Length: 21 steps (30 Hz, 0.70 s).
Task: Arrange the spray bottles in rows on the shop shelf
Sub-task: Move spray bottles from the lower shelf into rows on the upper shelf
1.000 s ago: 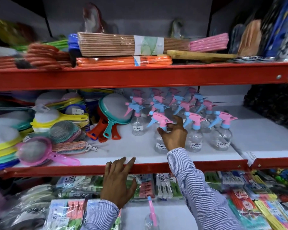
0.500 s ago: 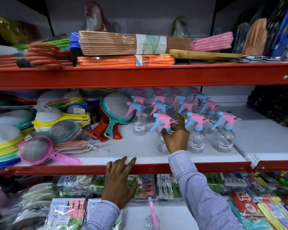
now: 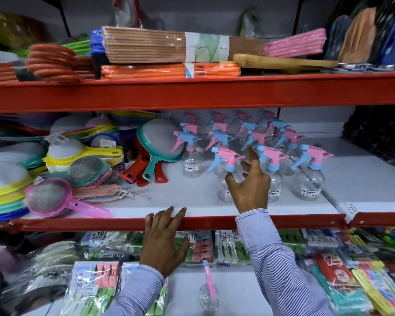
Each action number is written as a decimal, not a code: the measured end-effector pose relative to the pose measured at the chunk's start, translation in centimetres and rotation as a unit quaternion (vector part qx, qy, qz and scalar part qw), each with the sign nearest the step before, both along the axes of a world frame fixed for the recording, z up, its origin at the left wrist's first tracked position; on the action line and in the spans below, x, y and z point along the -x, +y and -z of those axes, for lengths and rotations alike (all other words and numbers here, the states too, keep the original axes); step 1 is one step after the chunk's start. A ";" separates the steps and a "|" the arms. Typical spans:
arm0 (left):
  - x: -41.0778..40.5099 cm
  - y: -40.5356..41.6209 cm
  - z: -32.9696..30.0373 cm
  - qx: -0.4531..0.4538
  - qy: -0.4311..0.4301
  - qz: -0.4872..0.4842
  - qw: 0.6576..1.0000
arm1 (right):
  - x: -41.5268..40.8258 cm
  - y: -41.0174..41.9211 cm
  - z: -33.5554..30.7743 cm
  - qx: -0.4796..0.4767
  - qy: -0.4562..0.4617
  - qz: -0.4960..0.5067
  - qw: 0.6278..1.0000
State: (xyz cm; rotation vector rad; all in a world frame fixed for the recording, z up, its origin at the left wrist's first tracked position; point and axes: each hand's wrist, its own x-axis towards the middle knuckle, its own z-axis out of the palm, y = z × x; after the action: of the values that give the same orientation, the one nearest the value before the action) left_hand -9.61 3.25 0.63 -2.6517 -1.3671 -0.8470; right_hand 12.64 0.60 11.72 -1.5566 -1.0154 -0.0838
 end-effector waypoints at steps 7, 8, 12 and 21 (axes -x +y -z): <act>3.6 1.5 -0.4 -0.030 0.039 -0.061 0.997 | 2.5 -7.1 9.3 0.025 -0.023 -0.007 0.999; 4.5 1.9 -0.3 -0.026 0.041 -0.065 0.997 | 2.9 -7.4 11.5 0.084 -0.011 -0.022 0.996; 5.6 2.2 0.0 -0.016 0.049 -0.051 0.997 | 4.8 -7.8 19.0 0.283 0.060 -0.103 0.952; 5.7 2.0 -0.6 0.006 0.046 -0.046 0.998 | 7.1 -5.7 22.6 0.516 -0.031 -0.117 0.848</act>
State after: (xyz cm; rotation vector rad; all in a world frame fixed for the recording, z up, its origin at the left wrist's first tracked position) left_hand -15.33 5.22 1.21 -2.5793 -1.4630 -0.6990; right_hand 5.51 -5.14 -10.88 -2.3668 -1.3970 0.7023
